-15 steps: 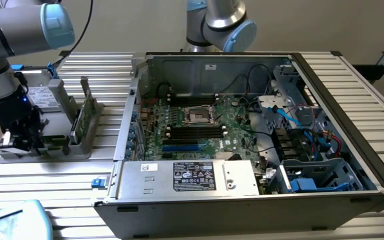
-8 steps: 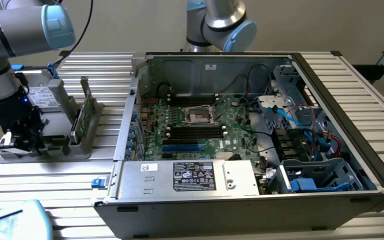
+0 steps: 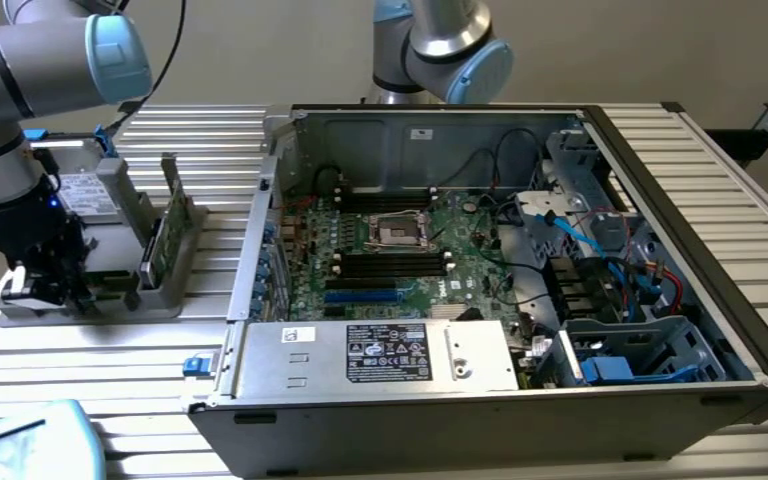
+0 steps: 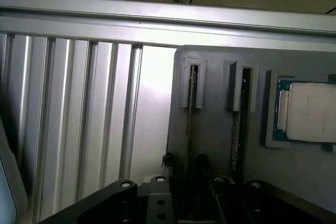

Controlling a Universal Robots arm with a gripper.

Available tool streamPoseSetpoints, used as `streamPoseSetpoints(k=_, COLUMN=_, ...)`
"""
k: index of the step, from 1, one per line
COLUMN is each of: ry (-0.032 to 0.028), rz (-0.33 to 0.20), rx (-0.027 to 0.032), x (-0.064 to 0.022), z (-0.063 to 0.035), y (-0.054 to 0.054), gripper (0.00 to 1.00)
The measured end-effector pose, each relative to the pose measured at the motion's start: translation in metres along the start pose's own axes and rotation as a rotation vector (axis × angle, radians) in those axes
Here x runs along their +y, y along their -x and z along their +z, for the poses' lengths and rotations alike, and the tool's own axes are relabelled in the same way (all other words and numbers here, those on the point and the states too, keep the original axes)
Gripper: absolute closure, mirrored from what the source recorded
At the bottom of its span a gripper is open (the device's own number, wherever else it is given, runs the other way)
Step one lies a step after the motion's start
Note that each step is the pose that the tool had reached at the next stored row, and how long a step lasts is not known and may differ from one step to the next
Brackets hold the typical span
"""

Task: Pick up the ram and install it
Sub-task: 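Pick up the ram and move it above insertion slot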

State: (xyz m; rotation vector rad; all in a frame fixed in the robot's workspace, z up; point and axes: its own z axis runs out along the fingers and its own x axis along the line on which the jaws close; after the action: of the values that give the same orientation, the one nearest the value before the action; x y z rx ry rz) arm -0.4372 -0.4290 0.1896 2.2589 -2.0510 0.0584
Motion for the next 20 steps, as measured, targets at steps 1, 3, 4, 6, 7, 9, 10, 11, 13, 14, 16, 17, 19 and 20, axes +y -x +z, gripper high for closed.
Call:
streamPoseSetpoints(k=1, ry=0.0, rz=0.0, rx=0.0, x=0.0, z=0.0, y=0.0, gripper=0.69)
streamPoseSetpoints(k=3, ry=0.0, rz=0.0, rx=0.0, x=0.0, z=0.0, y=0.0, gripper=0.69)
streamPoseSetpoints(k=4, ry=0.0, rz=0.0, rx=0.0, x=0.0, z=0.0, y=0.0, gripper=0.69)
streamPoseSetpoints(k=6, ry=0.0, rz=0.0, rx=-0.0001, x=0.0, z=0.0, y=0.0, gripper=0.78)
streamPoseSetpoints(k=7, ry=0.0001, rz=0.0, rx=-0.0001, x=0.0, z=0.0, y=0.0, gripper=0.84)
streamPoseSetpoints(k=9, ry=0.0, rz=0.0, rx=0.0, x=0.0, z=0.0, y=0.0, gripper=0.86)
streamPoseSetpoints(k=10, ry=0.0, rz=0.0, rx=0.0, x=0.0, z=0.0, y=0.0001, gripper=0.86)
streamPoseSetpoints(k=11, ry=0.0, rz=0.0, rx=0.0, x=0.0, z=0.0, y=0.0, gripper=0.86)
streamPoseSetpoints(k=13, ry=0.0, rz=0.0, rx=-0.0001, x=0.0, z=0.0, y=0.0, gripper=0.86)
streamPoseSetpoints(k=14, ry=0.0, rz=0.0, rx=0.0, x=0.0, z=0.0, y=0.0, gripper=0.86)
streamPoseSetpoints(k=16, ry=0.0, rz=0.0, rx=0.0, x=0.0, z=0.0, y=0.0001, gripper=0.86)
streamPoseSetpoints(k=17, ry=0.0, rz=0.0, rx=0.0, x=-0.0002, z=0.0, y=0.0001, gripper=0.86)
streamPoseSetpoints(k=19, ry=-0.0001, rz=0.0, rx=-0.0011, x=-0.0005, z=0.0, y=0.0, gripper=0.86)
streamPoseSetpoints(k=20, ry=-0.0002, rz=0.0, rx=-0.0016, x=-0.0007, z=-0.0001, y=0.0, gripper=0.86)
